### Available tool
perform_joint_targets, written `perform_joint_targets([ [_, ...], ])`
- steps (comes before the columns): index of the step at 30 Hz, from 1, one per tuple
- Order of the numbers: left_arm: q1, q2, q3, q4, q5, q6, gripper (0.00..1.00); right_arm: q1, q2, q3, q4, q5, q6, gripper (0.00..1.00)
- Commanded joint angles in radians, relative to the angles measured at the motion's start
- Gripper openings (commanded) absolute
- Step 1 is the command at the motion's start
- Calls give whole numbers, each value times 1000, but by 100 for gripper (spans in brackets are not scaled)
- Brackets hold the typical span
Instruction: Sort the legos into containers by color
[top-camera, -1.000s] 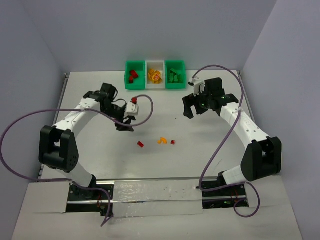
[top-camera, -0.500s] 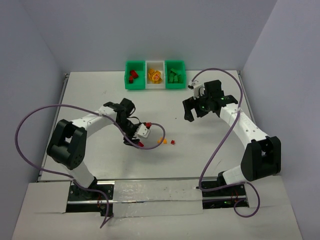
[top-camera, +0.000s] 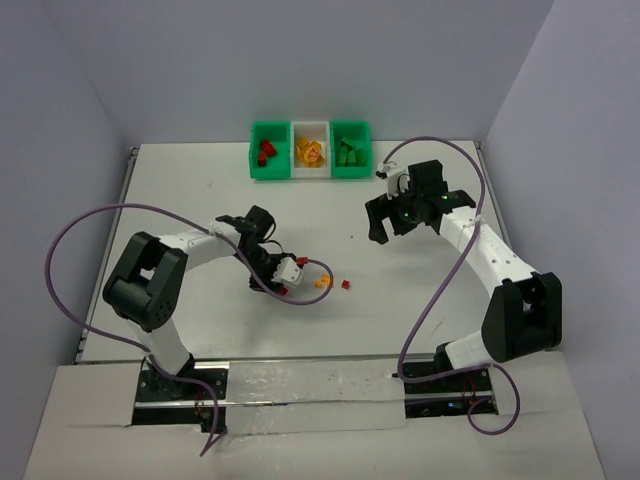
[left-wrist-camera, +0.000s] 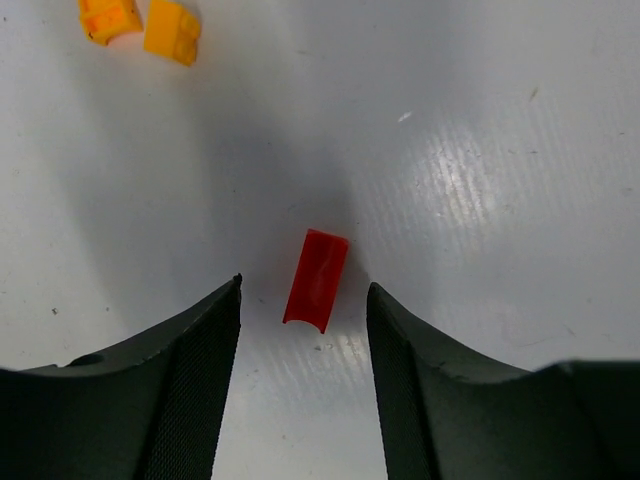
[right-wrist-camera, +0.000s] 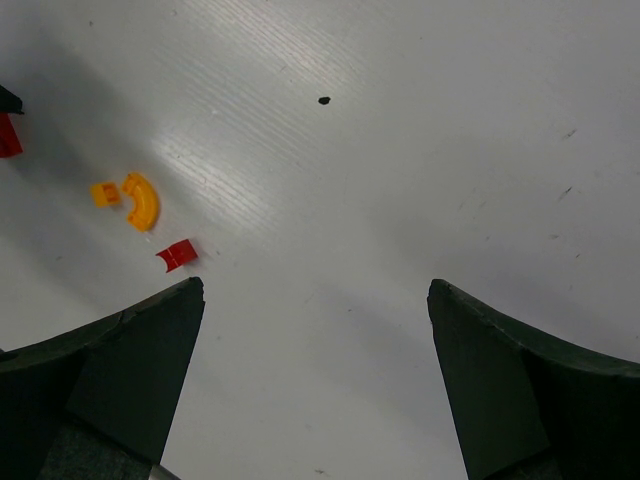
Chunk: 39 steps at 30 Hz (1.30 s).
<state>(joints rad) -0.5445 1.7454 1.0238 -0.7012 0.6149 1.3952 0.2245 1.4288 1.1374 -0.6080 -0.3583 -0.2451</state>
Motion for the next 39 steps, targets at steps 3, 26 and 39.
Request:
perform_joint_targets([
  [3, -15, 6, -11, 39, -44, 39, 41, -7, 8, 18, -16, 2, -17, 100],
  [26, 366, 282, 813, 292, -126, -1099, 0, -1, 40, 45, 7, -51, 26, 100],
  [39, 364, 604, 1154, 535, -320, -1274, 7, 1, 81, 54, 21, -53, 45, 100],
])
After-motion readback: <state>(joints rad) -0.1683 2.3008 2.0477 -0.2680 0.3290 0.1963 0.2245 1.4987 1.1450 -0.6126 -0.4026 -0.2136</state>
